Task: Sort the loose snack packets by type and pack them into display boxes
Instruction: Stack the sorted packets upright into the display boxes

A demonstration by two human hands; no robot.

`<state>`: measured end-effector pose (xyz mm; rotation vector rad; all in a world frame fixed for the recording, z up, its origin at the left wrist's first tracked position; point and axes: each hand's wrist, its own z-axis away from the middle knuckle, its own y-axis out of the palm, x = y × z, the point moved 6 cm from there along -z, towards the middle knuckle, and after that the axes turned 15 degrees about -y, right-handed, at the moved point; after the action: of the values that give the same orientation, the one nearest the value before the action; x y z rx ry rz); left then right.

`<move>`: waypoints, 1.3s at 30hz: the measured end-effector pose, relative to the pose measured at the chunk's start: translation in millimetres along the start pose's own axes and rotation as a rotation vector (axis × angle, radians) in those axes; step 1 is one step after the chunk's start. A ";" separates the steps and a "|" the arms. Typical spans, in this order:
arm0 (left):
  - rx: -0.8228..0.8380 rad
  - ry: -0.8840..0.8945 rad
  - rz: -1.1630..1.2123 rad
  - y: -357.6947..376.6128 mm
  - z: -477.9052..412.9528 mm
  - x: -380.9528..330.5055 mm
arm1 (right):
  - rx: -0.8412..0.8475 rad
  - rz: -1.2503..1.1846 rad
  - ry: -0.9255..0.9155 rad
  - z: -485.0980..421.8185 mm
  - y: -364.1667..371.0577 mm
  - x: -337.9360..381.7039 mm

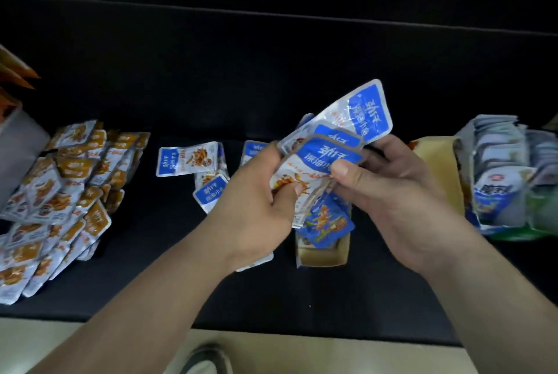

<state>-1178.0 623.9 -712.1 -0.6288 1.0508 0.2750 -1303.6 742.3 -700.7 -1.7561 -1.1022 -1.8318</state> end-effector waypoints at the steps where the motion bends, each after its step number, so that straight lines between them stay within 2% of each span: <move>1: 0.004 -0.001 -0.036 5.5 -0.8 -0.8 | -0.011 -0.034 0.015 3.9 -5.8 -2.3; 6: 0.033 -0.025 -0.107 28.1 -2.0 4.0 | -0.058 -0.050 0.061 19.4 -24.5 -16.1; 16: 0.019 0.029 0.008 27.2 -3.6 -5.4 | -0.029 0.054 0.018 8.5 -23.7 -11.6; 18: 0.014 0.056 0.044 25.8 -3.5 -11.4 | -0.075 0.060 -0.004 6.1 -23.0 -8.6; 22: -0.105 0.007 0.181 17.9 -9.0 -2.9 | -0.202 0.042 -0.021 5.8 -25.2 -8.5; 27: -0.004 -0.025 0.046 31.9 -8.3 22.1 | -0.310 0.017 -0.018 6.7 -25.1 -17.8; 31: -0.042 0.005 -0.074 24.6 -11.3 23.4 | -0.350 -0.002 -0.039 1.0 -30.1 -11.7; 36: -0.138 -0.163 -0.025 -9.5 0.1 30.1 | -0.424 0.077 -0.062 3.5 -57.2 0.3; 39: -0.172 -0.167 -0.035 -28.5 10.1 19.1 | -0.405 0.197 -0.044 15.4 -64.5 0.2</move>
<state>-1147.4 605.8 -715.3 -0.7653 0.8608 0.3833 -1340.5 794.0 -719.7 -2.0487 -0.5696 -1.9981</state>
